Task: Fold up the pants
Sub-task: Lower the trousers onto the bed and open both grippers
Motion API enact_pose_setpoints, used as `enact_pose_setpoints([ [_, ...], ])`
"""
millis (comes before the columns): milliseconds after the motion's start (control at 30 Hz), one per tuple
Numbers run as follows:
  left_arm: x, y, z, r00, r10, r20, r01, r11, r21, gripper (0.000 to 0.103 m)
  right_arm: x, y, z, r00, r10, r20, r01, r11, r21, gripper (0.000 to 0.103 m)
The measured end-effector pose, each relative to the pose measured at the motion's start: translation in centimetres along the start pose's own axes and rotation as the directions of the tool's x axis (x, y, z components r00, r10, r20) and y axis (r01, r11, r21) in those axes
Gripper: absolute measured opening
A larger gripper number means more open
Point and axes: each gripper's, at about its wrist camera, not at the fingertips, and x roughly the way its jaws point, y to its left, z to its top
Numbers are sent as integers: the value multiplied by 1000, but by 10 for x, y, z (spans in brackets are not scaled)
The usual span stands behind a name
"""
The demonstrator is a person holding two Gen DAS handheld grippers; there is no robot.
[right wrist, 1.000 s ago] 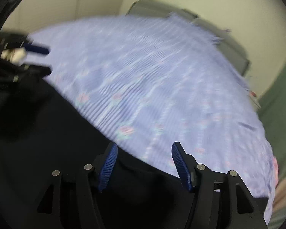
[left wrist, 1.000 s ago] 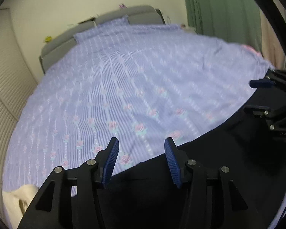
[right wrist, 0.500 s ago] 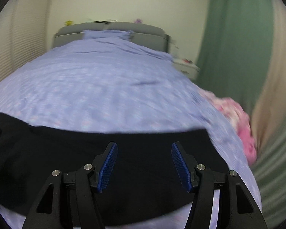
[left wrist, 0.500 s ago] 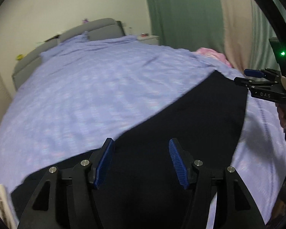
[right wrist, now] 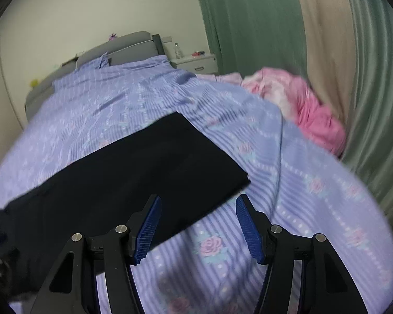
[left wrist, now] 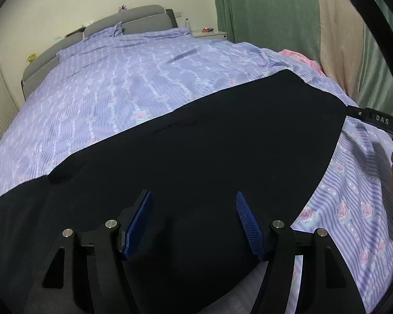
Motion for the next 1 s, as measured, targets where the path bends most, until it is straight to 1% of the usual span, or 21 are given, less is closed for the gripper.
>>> enact_pose_setpoints([
  [67, 4, -8, 3, 1000, 3, 3, -3, 1000, 10, 69, 9, -6, 0, 1000, 23, 1, -23, 999, 33, 60],
  [167, 7, -15, 7, 1000, 8, 11, -8, 1000, 26, 69, 22, -16, -1, 997, 82, -2, -81, 989, 127, 60],
  [233, 7, -18, 11, 1000, 2, 12, -3, 1000, 31, 69, 33, -24, -2, 994, 112, -7, -109, 975, 195, 60],
  [300, 7, -22, 15, 1000, 5, 22, -6, 999, 32, 69, 43, -29, -4, 986, 162, -26, -150, 955, 258, 60],
  [367, 5, -28, 18, 999, 16, 39, -17, 999, 43, 70, 60, -37, -9, 973, 225, -54, -194, 919, 344, 60],
  [467, 6, -37, 23, 998, 23, 62, -27, 998, 54, 72, 69, -39, -11, 965, 256, -47, -221, 901, 372, 60],
  [567, 10, -41, 30, 998, 19, 57, -21, 1000, 23, 72, 78, -49, -8, 955, 296, -1, -265, 856, 444, 61],
  [667, 14, -44, 34, 999, -17, 32, 17, 1000, -17, 72, 84, -57, -9, 947, 319, 43, -295, 808, 511, 60],
  [733, 15, -49, 35, 999, -31, 32, 32, 999, -24, 72, 87, -61, -11, 941, 331, 70, -312, 769, 557, 60],
  [767, 14, -52, 35, 999, -30, 34, 31, 999, -20, 72, 88, -63, -12, 940, 333, 80, -317, 757, 571, 59],
  [800, 14, -54, 34, 999, -28, 38, 29, 1000, -12, 72, 88, -65, -14, 941, 327, 83, -312, 746, 589, 50],
  [833, 13, -57, 33, 999, -24, 40, 24, 1000, 0, 72, 89, -67, -15, 944, 323, 74, -301, 743, 597, 39],
  [867, 13, -60, 32, 999, -16, 40, 16, 1000, 14, 72, 89, -70, -16, 942, 328, 74, -305, 742, 597, 36],
  [933, 13, -65, 30, 999, -26, 43, 25, 999, 32, 72, 85, -71, -15, 938, 340, 73, -317, 749, 582, 22],
  [1000, 12, -69, 29, 999, -30, 42, 28, 999, 42, 72, 75, -72, -9, 947, 314, 73, -299, 770, 563, 13],
])
